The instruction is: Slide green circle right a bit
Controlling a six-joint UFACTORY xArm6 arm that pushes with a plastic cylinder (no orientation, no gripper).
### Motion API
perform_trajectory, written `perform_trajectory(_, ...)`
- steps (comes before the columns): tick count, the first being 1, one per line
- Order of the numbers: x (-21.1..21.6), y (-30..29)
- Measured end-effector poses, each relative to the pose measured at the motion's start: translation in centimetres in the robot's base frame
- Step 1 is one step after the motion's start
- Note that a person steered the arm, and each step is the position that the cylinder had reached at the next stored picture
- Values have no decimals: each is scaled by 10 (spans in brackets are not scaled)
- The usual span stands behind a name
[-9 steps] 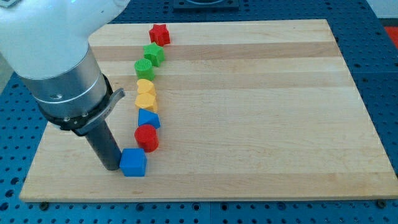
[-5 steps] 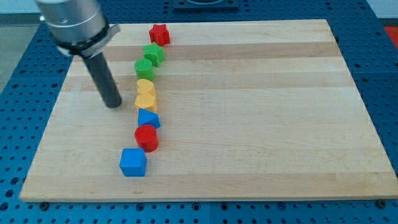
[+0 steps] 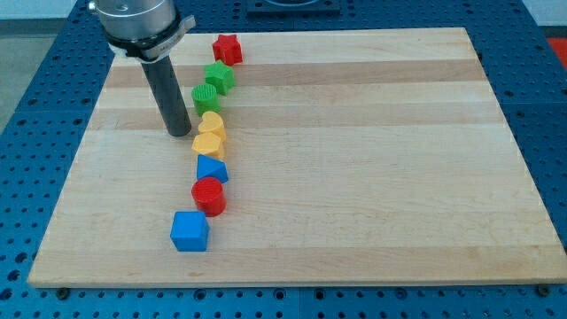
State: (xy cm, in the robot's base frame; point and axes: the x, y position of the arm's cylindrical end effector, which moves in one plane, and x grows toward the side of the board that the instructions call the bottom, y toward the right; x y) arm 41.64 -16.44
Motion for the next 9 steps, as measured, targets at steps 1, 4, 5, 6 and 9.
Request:
perform_trajectory(1,28,0)
perform_trajectory(4,27,7)
perform_trajectory(5,26,10)
perform_trajectory(6,22,10)
perform_trajectory(9,-57,-9)
